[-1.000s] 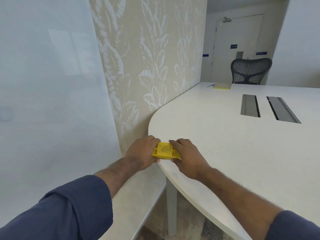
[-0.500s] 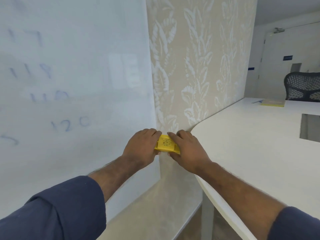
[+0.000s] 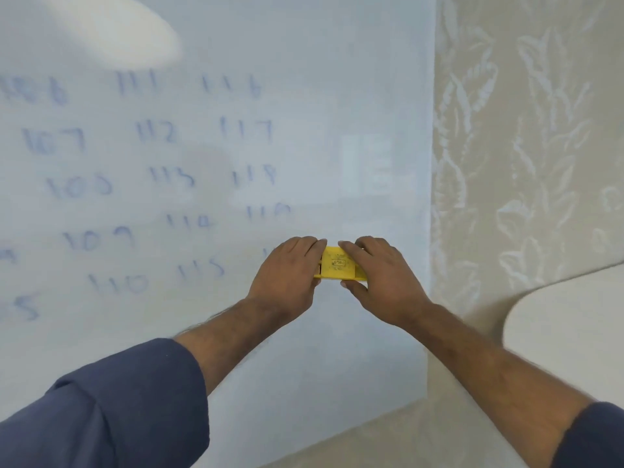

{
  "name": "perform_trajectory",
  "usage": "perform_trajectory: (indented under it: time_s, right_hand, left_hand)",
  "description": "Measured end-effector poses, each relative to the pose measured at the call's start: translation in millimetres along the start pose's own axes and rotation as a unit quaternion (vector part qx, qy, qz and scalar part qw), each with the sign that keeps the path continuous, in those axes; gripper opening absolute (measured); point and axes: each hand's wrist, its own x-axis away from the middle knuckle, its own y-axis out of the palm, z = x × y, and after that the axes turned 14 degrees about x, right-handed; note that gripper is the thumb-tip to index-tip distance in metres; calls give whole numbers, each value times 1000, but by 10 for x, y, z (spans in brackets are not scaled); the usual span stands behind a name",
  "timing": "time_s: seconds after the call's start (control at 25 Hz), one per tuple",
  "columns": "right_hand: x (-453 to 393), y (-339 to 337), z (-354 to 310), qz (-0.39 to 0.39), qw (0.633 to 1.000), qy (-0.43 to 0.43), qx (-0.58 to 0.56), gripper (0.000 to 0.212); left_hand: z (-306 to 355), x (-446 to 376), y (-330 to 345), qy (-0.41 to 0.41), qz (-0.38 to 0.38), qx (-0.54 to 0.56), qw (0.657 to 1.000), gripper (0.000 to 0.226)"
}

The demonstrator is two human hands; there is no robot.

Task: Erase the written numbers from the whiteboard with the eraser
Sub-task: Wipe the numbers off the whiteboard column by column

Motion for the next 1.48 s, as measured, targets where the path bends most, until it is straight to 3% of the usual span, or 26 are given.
perform_trajectory:
  time_s: [0.36,0.88,1.04,1.28,1.48]
  right_hand:
    - [-700,147,-937,63,989,-108,-83,63]
    - [-1555,57,-2662,132,967,-177,-126,61]
    - [-1849,7,-3140,164,963,-168,-128,59]
    - [-2155,-6,-3648,208,967,-111,-98,53]
    - [-2386,-3,-3886,224,969,-90,-58,60]
  left_hand:
    - [-562,597,-927,-71,36,-106,991,63]
    - [-1634,1429,-2309,-49,92,-203,974,67]
    - [-2175,1781,-2911,-84,146,-219,961,79]
    - [-2903,2055,-3555,-125,223,-255,932,75]
    - [-3398,2006,-3732,-132,215,-262,931,74]
